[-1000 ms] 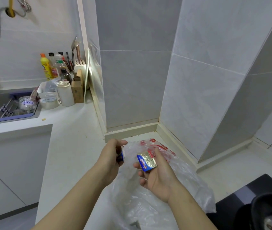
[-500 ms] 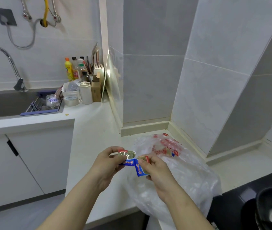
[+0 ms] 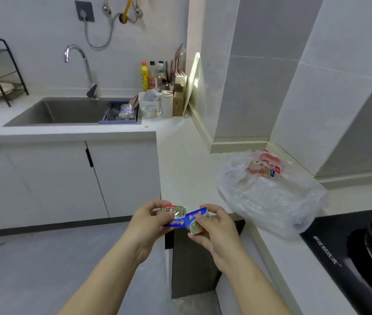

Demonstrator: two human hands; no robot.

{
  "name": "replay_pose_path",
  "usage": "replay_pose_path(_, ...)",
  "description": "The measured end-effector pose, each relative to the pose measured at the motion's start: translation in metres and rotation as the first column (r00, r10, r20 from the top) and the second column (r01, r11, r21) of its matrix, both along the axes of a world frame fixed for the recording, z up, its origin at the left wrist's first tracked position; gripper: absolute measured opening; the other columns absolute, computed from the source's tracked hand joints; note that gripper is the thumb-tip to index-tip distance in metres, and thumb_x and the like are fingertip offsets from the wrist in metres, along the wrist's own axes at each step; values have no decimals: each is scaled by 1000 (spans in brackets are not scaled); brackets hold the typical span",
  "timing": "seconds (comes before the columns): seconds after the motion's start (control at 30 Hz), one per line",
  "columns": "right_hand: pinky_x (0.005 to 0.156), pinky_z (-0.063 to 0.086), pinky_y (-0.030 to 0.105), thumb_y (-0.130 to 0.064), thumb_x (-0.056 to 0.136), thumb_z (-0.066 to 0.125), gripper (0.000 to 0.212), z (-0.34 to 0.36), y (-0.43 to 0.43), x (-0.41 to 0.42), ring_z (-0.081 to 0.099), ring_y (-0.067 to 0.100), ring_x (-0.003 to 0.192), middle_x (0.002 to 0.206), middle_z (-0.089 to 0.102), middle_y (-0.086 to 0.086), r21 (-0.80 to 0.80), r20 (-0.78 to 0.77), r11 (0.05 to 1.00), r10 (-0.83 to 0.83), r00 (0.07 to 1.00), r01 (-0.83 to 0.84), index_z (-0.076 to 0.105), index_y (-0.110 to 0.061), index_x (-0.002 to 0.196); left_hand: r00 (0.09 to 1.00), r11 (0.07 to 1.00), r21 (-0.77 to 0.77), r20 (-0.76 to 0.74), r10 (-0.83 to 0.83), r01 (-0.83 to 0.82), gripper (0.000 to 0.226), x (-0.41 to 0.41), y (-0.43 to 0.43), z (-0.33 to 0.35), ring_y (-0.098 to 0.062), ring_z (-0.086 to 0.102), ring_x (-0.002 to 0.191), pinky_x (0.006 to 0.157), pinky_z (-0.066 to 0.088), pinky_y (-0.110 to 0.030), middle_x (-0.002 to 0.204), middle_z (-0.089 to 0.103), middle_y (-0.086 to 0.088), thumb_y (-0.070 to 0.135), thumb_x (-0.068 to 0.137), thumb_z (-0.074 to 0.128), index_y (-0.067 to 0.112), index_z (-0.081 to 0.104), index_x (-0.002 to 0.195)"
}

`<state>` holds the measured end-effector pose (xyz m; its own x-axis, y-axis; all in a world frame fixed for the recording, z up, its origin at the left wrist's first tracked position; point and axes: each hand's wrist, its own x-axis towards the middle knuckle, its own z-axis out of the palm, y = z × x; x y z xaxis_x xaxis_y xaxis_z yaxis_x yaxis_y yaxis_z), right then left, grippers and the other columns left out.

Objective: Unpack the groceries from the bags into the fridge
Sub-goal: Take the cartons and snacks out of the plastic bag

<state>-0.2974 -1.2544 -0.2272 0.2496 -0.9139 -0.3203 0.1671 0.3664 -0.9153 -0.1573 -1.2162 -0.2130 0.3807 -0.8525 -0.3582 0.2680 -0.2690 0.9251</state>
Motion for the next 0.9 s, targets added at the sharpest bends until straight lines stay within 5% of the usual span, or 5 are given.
replay_pose_path(0.3, 63, 58, 28, -10, 86, 64, 17, 9, 106, 23, 63, 23, 100, 103, 62, 10, -15, -13, 998, 61, 998, -62, 55, -16, 99, 992, 993, -29, 55, 113, -112, 11, 11, 123, 12, -19, 62, 89, 71, 56, -31, 97, 63, -12, 7, 87, 60, 11, 58, 96)
replay_pose_path(0.53, 62, 59, 28, -9, 86, 63, 20, 26, 187, 14, 65, 22, 84, 97, 59, 9, -57, -52, 968, 243, 969, -245, 52, -10, 102, 968, 974, -45, 111, 227, -223, 15, -6, 225, 22, -23, 62, 95, 75, 57, -33, 99, 61, -10, 8, 85, 63, 12, 58, 99)
replay_pose_path(0.9, 59, 57, 26, -3, 86, 63, 12, 21, 351, -8, 68, 25, 85, 99, 61, 15, -33, -76, 849, 524, 848, -528, 56, -9, 94, 897, 914, 0, 190, 399, -406, 14, -56, 419, 19, -21, 66, 89, 75, 58, -31, 99, 64, -12, 7, 86, 64, 12, 58, 97)
